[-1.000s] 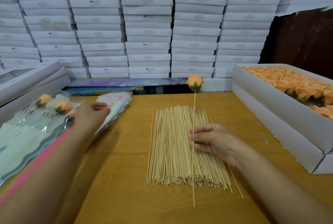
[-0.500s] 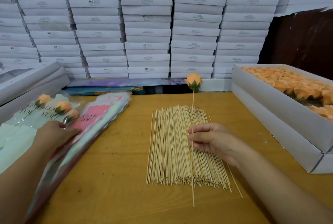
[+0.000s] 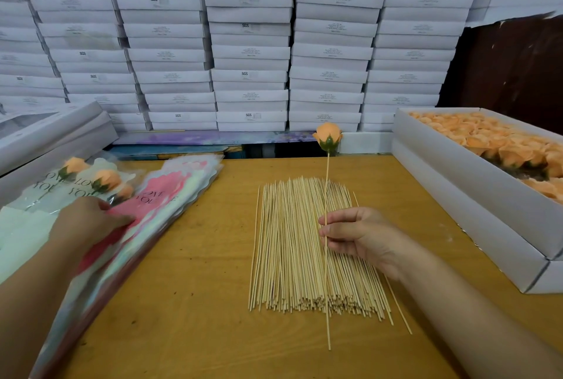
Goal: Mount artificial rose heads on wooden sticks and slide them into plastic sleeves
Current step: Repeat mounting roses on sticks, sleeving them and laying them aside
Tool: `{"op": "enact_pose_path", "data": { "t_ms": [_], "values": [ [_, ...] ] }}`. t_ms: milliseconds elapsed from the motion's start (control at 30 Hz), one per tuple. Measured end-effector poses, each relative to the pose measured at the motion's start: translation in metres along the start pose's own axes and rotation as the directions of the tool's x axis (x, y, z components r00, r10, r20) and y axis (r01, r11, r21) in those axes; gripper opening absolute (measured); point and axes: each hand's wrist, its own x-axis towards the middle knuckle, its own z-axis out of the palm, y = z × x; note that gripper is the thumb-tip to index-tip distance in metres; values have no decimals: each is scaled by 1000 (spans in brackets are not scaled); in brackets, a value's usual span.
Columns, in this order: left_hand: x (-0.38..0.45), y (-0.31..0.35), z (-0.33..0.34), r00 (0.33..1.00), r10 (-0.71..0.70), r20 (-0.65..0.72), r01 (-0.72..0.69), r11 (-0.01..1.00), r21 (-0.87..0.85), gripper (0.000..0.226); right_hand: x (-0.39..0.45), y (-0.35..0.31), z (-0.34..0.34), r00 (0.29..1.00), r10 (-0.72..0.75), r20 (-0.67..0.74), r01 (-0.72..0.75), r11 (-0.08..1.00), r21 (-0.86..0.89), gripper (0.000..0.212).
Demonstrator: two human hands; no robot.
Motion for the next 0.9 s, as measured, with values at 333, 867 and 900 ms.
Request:
{"op": "enact_pose_path", "data": {
  "t_ms": [333, 867, 900],
  "values": [
    [-3, 20, 3, 989, 80, 126, -42, 960, -278, 38, 0, 0, -1, 1000, 9, -5, -9, 1000, -5, 20],
    [-67, 86, 4, 944, 269, 192, -82, 754, -652, 27, -3, -3, 2, 1000, -3, 17, 2, 999, 45, 20],
    [-77, 91, 9, 934, 284, 215, -54, 709, -703, 27, -4, -4, 3, 1000, -11, 28, 9, 999, 48, 23]
  ]
}}
